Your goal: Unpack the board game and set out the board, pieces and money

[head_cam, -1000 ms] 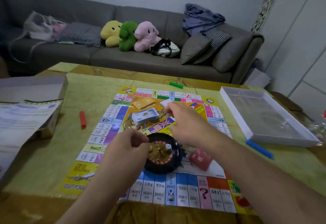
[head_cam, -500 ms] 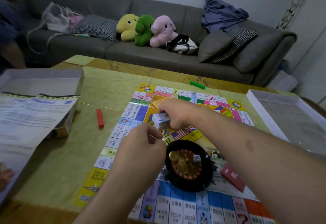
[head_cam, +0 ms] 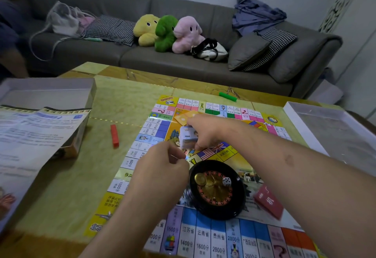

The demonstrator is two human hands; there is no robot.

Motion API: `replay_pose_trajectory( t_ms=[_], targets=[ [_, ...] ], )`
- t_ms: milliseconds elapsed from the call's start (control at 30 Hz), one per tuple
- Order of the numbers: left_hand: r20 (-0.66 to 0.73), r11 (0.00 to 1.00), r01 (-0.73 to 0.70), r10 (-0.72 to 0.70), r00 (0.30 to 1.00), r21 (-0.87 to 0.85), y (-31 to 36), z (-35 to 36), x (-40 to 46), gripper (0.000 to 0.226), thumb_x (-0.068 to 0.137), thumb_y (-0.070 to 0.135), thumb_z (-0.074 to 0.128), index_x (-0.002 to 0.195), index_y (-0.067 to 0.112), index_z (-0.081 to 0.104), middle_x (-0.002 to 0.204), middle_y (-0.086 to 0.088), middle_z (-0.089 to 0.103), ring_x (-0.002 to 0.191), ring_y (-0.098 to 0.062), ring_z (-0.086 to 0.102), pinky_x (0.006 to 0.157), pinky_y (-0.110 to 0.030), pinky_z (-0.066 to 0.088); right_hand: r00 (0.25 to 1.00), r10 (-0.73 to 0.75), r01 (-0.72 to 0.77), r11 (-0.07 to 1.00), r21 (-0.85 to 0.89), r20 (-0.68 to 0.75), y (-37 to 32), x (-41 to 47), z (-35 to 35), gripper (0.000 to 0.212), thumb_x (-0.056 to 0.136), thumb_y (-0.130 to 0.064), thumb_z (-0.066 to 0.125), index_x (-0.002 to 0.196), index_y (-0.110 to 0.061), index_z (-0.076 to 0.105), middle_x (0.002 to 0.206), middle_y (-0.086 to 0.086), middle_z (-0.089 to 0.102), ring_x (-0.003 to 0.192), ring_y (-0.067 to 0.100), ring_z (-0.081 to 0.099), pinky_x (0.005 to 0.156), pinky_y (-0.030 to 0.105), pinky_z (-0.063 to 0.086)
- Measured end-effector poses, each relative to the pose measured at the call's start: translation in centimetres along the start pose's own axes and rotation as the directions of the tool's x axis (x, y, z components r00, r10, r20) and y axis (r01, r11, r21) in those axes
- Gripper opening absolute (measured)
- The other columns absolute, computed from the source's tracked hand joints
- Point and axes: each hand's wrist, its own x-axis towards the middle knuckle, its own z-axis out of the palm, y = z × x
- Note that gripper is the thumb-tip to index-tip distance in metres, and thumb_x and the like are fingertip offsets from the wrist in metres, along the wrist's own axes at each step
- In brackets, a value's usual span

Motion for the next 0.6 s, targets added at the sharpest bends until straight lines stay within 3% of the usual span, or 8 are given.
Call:
replay_pose_trajectory(
  t_ms=[233,400,467,600],
  targets=[
    [0.004,0.999,-0.011,0.011,1.000,0.033,0.1,0.0,0.1,0.017,0.095,0.016,0.057,0.095,0.030,0.066,0.091,0.010,0.072,0.086,-0.007,0.066,0.058,-0.023,0.042,0.996,-0.018,0.019,1.000,0.001,-0.083,0.2,-0.5,0.0,0.064,0.081,-0.035,0.089,0.133,-0.017,0.056,0.118,0.002,0.051,0.112,0.026,0.056,0.088,0.038,0.051],
    [0.002,1.000,-0.011,0.011,1.000,0.023,0.1,0.0,0.2,0.018,0.095,0.015,0.056,0.096,0.029,0.066,0.091,0.009,0.073,0.086,-0.008,0.067,0.059,-0.024,0.042,0.989,-0.006,0.015,0.998,0.063,-0.148,0.4,-2.2,0.3,0.095,0.080,-0.038,0.090,0.157,-0.023,0.036,0.157,0.002,0.040,0.140,0.026,0.046,0.109,0.043,0.049],
    [-0.004,1.000,-0.007,0.007,1.000,0.014,0.0,0.0,0.3,0.017,0.094,0.015,0.056,0.095,0.029,0.066,0.090,0.008,0.073,0.085,-0.008,0.067,0.058,-0.023,0.041,0.967,-0.007,0.020,0.999,0.048,-0.253,0.3,-3.2,0.5,0.081,0.087,-0.036,0.082,0.156,-0.026,0.040,0.155,-0.003,0.042,0.138,0.022,0.047,0.099,0.038,0.051],
    [0.003,1.000,-0.008,0.008,1.000,0.010,-0.1,0.2,0.5,0.016,0.094,0.014,0.058,0.093,0.028,0.066,0.087,0.007,0.071,0.081,-0.011,0.066,0.058,-0.026,0.043,0.921,-0.096,0.029,0.983,-0.179,-0.377,-0.2,-4.3,1.9,0.029,0.100,-0.033,0.063,0.128,-0.026,0.068,0.121,-0.003,0.064,0.109,0.020,0.059,0.079,0.035,0.054]
  ],
)
